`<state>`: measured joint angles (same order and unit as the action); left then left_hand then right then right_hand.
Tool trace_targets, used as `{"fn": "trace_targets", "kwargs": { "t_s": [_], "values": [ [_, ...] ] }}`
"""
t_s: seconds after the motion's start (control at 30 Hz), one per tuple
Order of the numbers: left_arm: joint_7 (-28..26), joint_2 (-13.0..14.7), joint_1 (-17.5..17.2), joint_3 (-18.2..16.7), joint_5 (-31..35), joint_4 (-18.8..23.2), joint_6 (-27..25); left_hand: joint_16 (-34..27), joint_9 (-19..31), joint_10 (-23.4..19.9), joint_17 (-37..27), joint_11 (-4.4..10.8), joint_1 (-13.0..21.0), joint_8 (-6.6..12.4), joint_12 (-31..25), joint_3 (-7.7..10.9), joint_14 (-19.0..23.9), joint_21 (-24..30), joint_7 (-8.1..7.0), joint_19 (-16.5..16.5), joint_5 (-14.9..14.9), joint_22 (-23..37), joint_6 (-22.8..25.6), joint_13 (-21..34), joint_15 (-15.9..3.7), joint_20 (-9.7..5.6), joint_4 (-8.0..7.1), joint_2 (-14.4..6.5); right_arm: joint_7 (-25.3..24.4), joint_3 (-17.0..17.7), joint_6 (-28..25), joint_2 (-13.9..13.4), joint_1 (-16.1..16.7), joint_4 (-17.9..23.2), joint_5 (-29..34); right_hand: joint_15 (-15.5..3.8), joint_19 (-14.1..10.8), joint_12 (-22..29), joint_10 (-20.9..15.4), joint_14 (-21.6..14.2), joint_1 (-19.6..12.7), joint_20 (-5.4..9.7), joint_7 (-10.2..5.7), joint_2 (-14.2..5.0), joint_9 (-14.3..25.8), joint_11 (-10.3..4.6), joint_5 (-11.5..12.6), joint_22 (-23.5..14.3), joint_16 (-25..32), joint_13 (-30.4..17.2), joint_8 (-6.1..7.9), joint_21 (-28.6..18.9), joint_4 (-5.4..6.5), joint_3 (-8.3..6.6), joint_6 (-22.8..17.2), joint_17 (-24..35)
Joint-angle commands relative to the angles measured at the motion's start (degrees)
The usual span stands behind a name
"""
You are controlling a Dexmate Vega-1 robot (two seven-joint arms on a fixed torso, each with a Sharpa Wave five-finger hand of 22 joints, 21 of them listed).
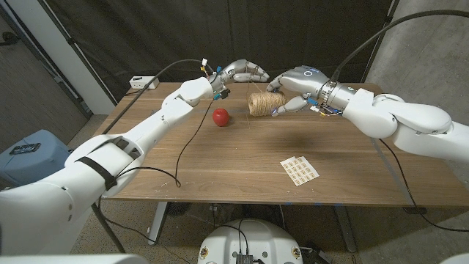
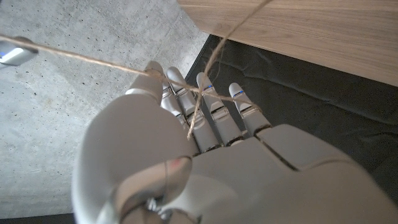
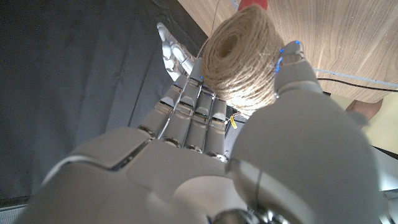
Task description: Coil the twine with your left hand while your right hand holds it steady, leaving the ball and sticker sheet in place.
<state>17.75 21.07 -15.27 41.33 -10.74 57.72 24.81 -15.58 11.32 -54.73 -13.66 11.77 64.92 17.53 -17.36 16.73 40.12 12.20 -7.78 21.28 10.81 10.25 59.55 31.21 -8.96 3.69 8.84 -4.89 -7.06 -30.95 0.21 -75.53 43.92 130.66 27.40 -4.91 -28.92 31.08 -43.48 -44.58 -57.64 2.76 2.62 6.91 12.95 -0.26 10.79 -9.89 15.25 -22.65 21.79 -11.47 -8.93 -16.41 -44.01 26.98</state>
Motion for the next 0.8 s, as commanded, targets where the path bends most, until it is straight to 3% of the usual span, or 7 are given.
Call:
{"fn": "trace_targets", "kwargs": {
  "t_s": [0.03,0.8],
  "values": [
    [-0.9,0.5,-0.9,0.3,0.5,1.3,-1.3,0.0,0.2,0.1,-0.2,0.29,0.2,-0.14,0.1,-0.11,-0.3,0.0,-0.01,0.0,0.2,0.3,-0.1,0.3,-0.01,0.08,-0.03,0.1,-1.4,0.8,0.2,-0.8,0.4,0.3,0.5,-7.99,-0.2,0.1,-8.9,-0.5,-6.8,0.64,-10.17,-7.29,0.3,-8.54,0.4,-0.2,-0.1,-0.1,0.26,0.0,0.2,-0.25,-10.6,0.1],
    [-2.1,1.5,-2.7,0.3,0.4,4.1,-3.6,0.0,0.2,0.2,-0.3,0.17,0.3,-0.22,0.2,-0.23,-0.3,0.0,0.07,-0.1,0.2,0.3,-0.2,0.4,0.07,0.25,-0.1,-0.1,-3.9,2.4,0.0,-2.5,1.2,1.7,1.4,-7.94,-0.2,0.0,-8.9,-0.5,-6.9,0.59,-10.2,-7.35,0.3,-8.63,0.4,-0.2,-0.3,-0.2,0.25,0.0,0.22,-0.21,-10.5,0.2]
  ]
}}
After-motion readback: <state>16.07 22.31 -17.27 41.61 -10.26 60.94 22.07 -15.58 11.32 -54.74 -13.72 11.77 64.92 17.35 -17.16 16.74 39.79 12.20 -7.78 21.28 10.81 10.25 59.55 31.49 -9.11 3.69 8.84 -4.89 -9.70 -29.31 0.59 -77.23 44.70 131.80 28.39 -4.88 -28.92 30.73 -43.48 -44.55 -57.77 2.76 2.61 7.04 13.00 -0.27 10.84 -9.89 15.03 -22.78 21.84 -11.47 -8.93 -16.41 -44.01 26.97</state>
